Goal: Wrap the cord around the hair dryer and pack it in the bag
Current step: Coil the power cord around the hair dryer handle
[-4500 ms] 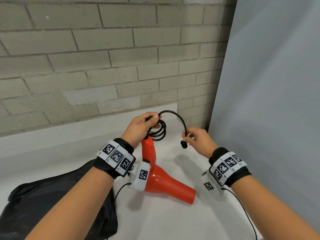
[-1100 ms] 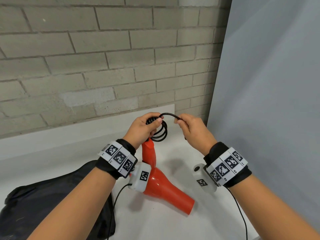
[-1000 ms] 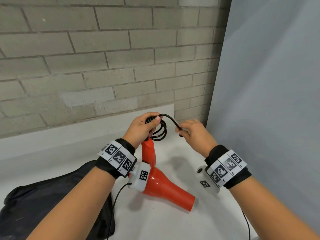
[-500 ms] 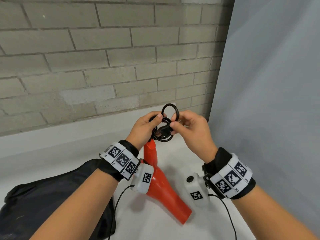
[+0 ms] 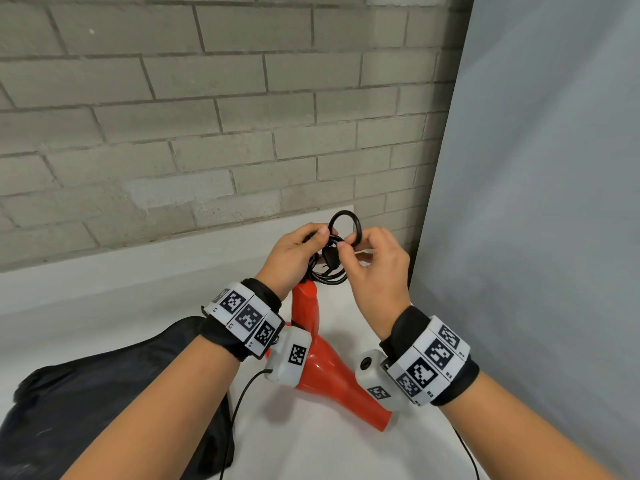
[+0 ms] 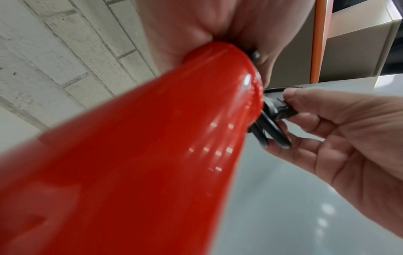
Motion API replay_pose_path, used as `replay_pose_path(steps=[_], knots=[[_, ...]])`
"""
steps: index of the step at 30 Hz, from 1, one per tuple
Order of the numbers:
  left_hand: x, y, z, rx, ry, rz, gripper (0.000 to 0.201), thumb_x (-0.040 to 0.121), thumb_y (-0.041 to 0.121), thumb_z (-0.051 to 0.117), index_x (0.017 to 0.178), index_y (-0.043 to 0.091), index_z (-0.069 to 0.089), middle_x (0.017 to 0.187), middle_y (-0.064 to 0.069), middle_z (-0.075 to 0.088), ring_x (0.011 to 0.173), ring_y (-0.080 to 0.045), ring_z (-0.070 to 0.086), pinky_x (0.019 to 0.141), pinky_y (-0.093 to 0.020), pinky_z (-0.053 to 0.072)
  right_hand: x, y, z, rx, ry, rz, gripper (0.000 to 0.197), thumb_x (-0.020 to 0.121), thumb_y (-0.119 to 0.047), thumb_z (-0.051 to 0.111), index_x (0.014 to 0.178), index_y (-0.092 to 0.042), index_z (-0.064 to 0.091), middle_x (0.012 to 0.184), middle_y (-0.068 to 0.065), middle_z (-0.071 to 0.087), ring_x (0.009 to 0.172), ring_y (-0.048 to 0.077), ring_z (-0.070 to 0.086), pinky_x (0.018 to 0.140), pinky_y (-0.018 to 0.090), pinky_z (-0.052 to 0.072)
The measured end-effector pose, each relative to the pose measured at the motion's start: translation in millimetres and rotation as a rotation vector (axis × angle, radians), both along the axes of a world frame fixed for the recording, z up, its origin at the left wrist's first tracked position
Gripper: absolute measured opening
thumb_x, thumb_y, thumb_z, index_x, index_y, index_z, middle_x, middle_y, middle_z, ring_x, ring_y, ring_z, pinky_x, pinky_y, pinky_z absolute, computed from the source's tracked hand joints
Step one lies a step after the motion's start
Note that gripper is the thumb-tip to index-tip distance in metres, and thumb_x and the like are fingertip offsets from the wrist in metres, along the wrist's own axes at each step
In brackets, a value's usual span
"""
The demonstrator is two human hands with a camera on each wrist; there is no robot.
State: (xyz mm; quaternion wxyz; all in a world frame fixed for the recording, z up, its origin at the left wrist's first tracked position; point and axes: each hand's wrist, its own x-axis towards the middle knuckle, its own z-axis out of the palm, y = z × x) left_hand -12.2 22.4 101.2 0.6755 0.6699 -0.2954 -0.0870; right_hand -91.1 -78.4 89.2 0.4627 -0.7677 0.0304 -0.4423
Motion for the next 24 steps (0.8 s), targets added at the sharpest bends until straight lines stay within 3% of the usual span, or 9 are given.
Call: replay_pose_path(steps=[2, 5, 8, 11, 14, 18, 20, 22, 24], knots=[[-0.1, -1.2, -0.2, 0.003, -0.013, 0.003, 0.025, 0.093, 0.02, 0.044, 0.104, 0.006, 0.061, 0.093, -0.007, 0.063, 0.075, 0.001, 0.062, 0.07, -0.007, 0.048, 1.7, -0.6, 0.2, 0.021, 0.005, -0.006, 0.012, 0.083, -0.01, 0.063, 0.077, -0.018, 0.055, 0.079, -0.004, 0.054, 0.069, -0.001, 0.055, 0.062, 0.008, 0.045], [-1.4, -2.0, -0.4, 0.034, -0.027, 0.005, 0.027, 0.094, 0.021, 0.043, 0.105, 0.005, 0.061, 0.096, -0.008, 0.063, 0.086, -0.009, 0.06, 0.074, -0.008, 0.047, 5.6, 1.2, -3.0, 0.061, 0.007, 0.0, 0.014, 0.081, -0.013, 0.066, 0.075, -0.019, 0.055, 0.077, -0.007, 0.053, 0.07, -0.004, 0.054, 0.063, 0.011, 0.046], [-1.6, -1.6, -0.2, 0.056, -0.029, 0.014, 0.024, 0.093, 0.023, 0.043, 0.103, 0.011, 0.062, 0.093, -0.002, 0.063, 0.088, -0.01, 0.058, 0.075, -0.007, 0.046, 6.5, 4.0, -8.5, 0.073, 0.009, -0.008, 0.015, 0.08, -0.014, 0.068, 0.075, -0.018, 0.055, 0.078, -0.003, 0.055, 0.073, -0.002, 0.052, 0.067, 0.016, 0.047], [-1.4, -0.8, -0.2, 0.062, -0.001, 0.009, 0.026, 0.093, 0.023, 0.044, 0.105, 0.008, 0.062, 0.094, -0.005, 0.063, 0.093, -0.015, 0.059, 0.085, -0.018, 0.046, 8.5, 5.5, -10.6, -0.041, 0.016, -0.035, 0.015, 0.078, -0.01, 0.07, 0.072, -0.009, 0.056, 0.075, -0.002, 0.051, 0.071, 0.006, 0.05, 0.065, 0.009, 0.039], [-1.9, 0.6, -0.7, 0.071, 0.013, -0.021, 0.027, 0.092, 0.022, 0.045, 0.104, 0.004, 0.062, 0.097, -0.009, 0.063, 0.098, -0.022, 0.059, 0.093, -0.029, 0.045, 15.1, 7.7, -11.2, -0.097, 0.058, -0.043, 0.023, 0.079, -0.007, 0.067, 0.073, -0.015, 0.046, 0.073, -0.009, 0.04, 0.074, 0.019, 0.046, 0.063, 0.013, 0.033], [-1.5, 0.0, 0.7, 0.118, -0.009, 0.001, 0.025, 0.091, 0.022, 0.047, 0.104, 0.009, 0.063, 0.121, -0.009, 0.048, 0.116, -0.017, 0.047, 0.1, -0.023, 0.036, 26.7, 5.1, -10.0, 0.013, 0.1, 0.036, 0.031, 0.079, 0.004, 0.056, 0.093, -0.017, 0.037, 0.092, 0.003, 0.045, 0.083, 0.019, 0.049, 0.068, 0.022, 0.046], [-2.8, -0.1, 2.4, 0.139, -0.018, 0.001, 0.022, 0.091, 0.021, 0.047, 0.106, 0.016, 0.062, 0.12, -0.002, 0.038, 0.116, -0.01, 0.04, 0.093, -0.011, 0.033, 31.4, 1.3, -7.4, 0.044, 0.184, 0.143, 0.039, 0.082, 0.008, 0.05, 0.111, -0.014, 0.037, 0.088, 0.0, 0.053, 0.077, 0.013, 0.055, 0.065, 0.013, 0.046], [-3.3, 0.8, 2.5, 0.141, -0.059, -0.004, 0.018, 0.091, 0.02, 0.047, 0.102, 0.02, 0.062, 0.113, 0.0, 0.046, 0.111, -0.009, 0.044, 0.088, -0.01, 0.035, 32.8, -3.4, -6.2, -0.019, 0.268, 0.204, 0.043, 0.086, 0.004, 0.048, 0.123, -0.011, 0.033, 0.07, -0.008, 0.053, 0.061, 0.003, 0.053, 0.054, 0.007, 0.043], [-4.8, 2.7, 2.6, 0.098, -0.083, -0.025, 0.018, 0.091, 0.018, 0.047, 0.099, 0.018, 0.063, 0.099, 0.004, 0.06, 0.095, -0.003, 0.057, 0.084, -0.012, 0.043, 30.6, -9.7, -7.4, -0.085, 0.304, 0.271, 0.039, 0.09, -0.003, 0.048, 0.125, -0.011, 0.033, 0.064, -0.01, 0.052, 0.051, 0.0, 0.052, 0.049, 0.009, 0.042]])
